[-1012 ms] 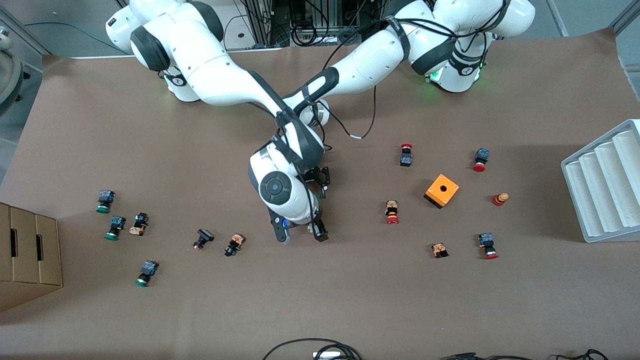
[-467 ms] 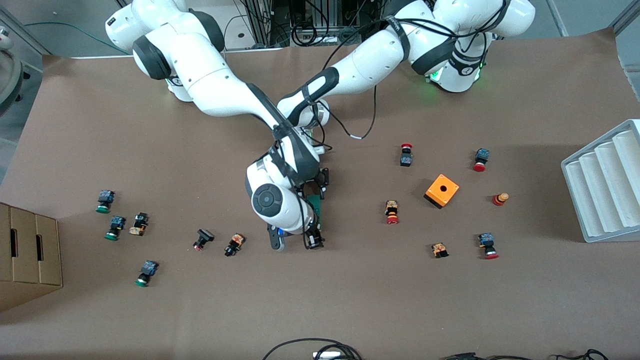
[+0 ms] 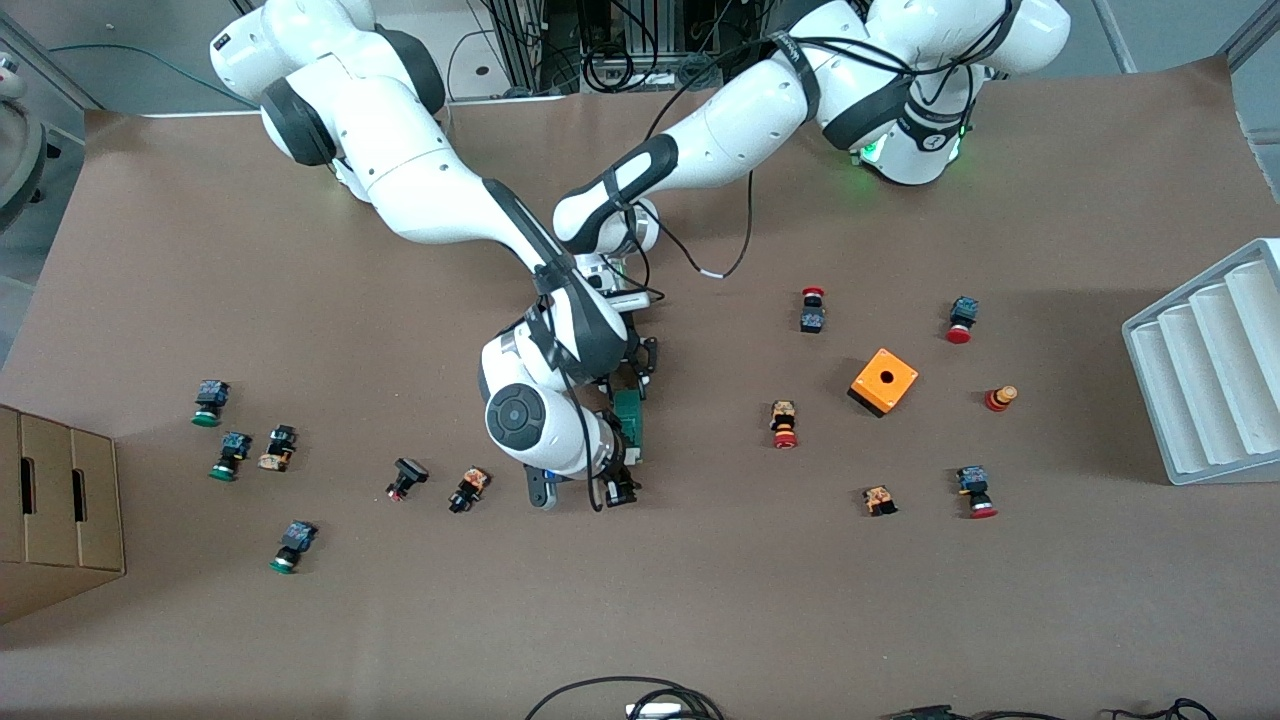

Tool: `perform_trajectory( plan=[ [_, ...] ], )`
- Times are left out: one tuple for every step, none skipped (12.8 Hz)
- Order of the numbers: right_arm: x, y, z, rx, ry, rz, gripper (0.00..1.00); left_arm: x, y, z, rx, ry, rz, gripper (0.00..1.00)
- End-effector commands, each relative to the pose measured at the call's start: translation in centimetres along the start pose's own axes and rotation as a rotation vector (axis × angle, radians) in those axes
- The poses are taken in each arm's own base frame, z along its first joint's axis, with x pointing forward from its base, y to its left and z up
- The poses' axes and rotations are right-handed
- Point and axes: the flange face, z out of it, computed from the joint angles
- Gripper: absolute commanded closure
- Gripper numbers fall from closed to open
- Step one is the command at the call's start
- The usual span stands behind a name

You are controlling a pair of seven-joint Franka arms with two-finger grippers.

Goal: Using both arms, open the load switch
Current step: 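Close the right gripper around the white lever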

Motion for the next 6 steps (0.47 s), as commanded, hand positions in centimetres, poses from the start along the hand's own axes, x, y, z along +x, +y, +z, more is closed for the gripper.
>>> perform_trajectory(
  plan=[
    [0.0,-0.12,1.03,-0.046,-0.046,0.04,0.39,0.32,0.17,-0.22,0.013,0.007,0.008,0.5],
    [0.58,-0.18,1.02,-0.065,-0.046,0.051,0.39,0.32,0.17,-0.22,0.013,0.007,0.008,0.5],
    [0.73,-0.18,1.03,-0.071,-0.046,0.053,0.39,0.32,0.17,-0.22,0.013,0.007,0.008,0.5],
    [0.71,-0.16,1.05,-0.073,-0.049,0.056,0.39,0.32,0.17,-0.22,0.013,0.007,0.009,0.49],
    [0.77,-0.17,1.03,-0.074,-0.049,0.059,0.39,0.22,0.12,-0.21,0.013,0.006,0.009,0.49],
    [0.75,-0.09,1.19,-0.079,-0.049,0.057,0.39,0.23,0.13,-0.21,0.012,0.007,0.009,0.49]
  ],
)
